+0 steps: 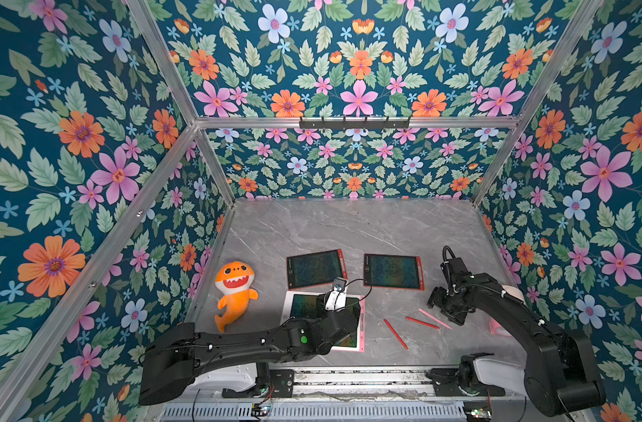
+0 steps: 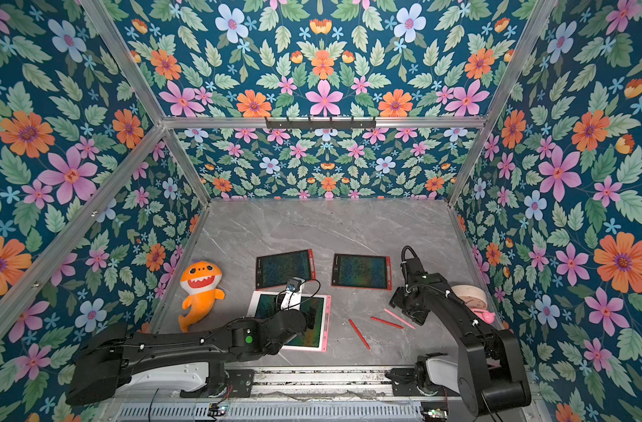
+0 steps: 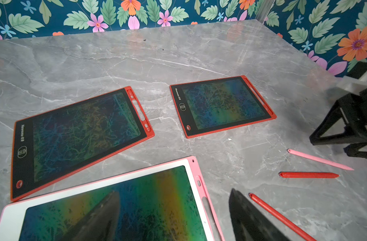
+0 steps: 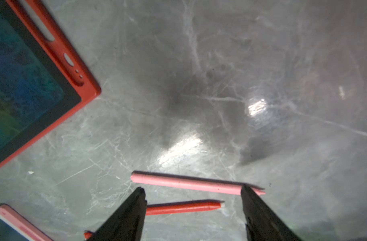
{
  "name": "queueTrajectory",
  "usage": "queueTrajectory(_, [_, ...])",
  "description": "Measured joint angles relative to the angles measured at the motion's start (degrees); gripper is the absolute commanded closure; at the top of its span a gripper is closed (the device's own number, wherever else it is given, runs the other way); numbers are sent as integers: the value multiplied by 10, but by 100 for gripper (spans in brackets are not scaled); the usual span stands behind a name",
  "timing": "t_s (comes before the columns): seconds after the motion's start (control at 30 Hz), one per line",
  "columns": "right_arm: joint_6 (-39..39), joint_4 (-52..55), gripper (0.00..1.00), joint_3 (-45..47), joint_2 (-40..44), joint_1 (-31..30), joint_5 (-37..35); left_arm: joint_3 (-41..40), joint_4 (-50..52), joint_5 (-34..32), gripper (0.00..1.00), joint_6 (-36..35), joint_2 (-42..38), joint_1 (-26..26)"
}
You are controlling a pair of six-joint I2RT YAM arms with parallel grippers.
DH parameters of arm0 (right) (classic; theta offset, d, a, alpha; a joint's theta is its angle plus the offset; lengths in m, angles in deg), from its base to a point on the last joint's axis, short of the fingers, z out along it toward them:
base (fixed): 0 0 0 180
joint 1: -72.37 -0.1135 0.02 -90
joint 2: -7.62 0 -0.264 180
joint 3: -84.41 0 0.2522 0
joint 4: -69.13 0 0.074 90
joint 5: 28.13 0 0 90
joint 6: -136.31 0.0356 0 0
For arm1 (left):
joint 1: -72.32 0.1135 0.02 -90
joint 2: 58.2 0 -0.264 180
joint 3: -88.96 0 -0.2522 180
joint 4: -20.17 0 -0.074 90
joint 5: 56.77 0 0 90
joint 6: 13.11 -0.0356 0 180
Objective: Place the stylus back onto the writing tablet
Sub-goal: Adjust the stylus at the center of the board, then pick up the stylus from the center of the board.
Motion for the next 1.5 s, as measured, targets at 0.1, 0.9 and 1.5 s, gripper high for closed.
queueTrajectory(0.1, [-2,-1,34,-1,-17,-1,1,-18,-23,3,17,-13,-16,-2])
queueTrajectory(0.9, [32,-25,35,57,1,-45,119,-84,-106,26,16,-48,-82,-4])
queueTrajectory(1.5, [13,12,61,4,-77,-56,52,-63,-82,5,16,-19,-67,-4])
